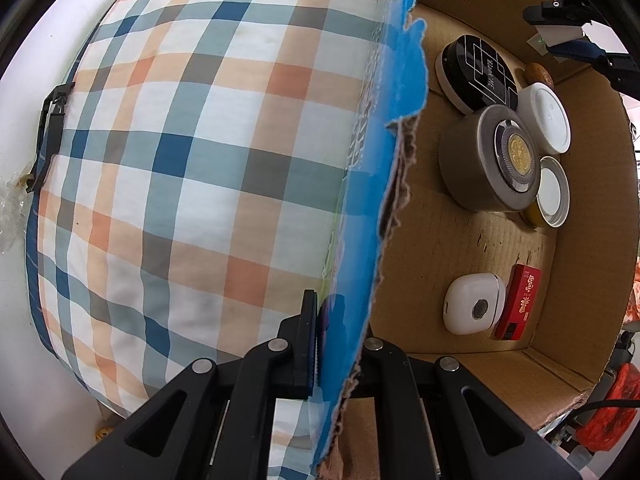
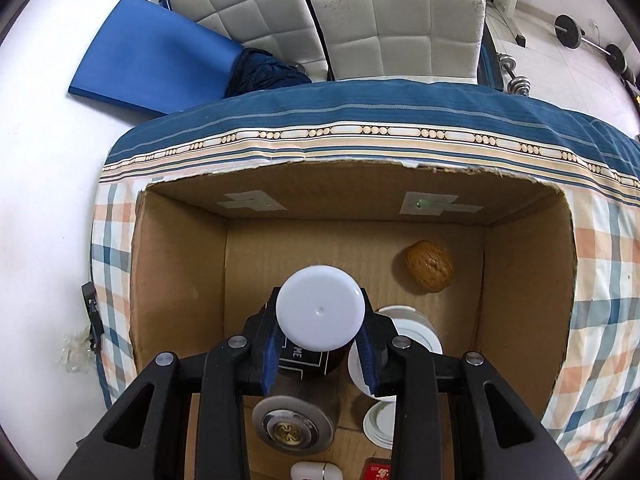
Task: Organize rigid objects
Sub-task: 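Lower the white cylinder into the box and open the right tool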
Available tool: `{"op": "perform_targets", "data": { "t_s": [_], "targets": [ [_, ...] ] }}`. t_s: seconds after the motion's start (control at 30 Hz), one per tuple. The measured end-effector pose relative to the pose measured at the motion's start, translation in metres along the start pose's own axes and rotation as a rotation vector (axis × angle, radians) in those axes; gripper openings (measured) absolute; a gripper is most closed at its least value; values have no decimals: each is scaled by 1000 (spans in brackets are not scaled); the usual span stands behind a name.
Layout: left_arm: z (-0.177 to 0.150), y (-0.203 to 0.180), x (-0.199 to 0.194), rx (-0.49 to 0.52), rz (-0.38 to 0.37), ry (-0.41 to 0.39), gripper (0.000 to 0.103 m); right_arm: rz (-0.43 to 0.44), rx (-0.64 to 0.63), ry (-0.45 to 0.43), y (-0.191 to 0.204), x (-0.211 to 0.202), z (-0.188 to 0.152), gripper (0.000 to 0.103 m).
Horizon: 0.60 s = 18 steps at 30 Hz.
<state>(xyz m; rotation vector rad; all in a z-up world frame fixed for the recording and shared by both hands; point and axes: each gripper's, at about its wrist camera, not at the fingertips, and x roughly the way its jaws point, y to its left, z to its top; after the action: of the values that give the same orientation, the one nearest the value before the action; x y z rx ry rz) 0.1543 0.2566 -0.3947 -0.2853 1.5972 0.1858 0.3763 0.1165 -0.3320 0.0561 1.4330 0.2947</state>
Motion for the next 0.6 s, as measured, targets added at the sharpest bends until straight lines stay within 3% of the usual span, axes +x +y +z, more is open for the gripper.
{"op": "perform_targets", "data": {
  "t_s": [0.3, 0.33, 0.43, 0.47, 0.6],
  "targets": [
    [1, 1, 0, -1, -1, -1, 5, -8, 15, 7, 2, 6, 12, 36],
    [1, 1, 1, 0, -1, -2, 5, -10, 19, 12, 2, 7, 13, 39],
    [0, 0, 0, 2, -2, -3, 5, -9, 35, 8, -3, 6, 14, 72],
    [0, 0, 0, 3, -1, -3, 5, -14, 34, -6, -3, 4, 14, 79],
    [0, 0, 0, 6, 2, -4, 5, -24, 20, -9, -3, -1, 14, 80]
  ]
}}
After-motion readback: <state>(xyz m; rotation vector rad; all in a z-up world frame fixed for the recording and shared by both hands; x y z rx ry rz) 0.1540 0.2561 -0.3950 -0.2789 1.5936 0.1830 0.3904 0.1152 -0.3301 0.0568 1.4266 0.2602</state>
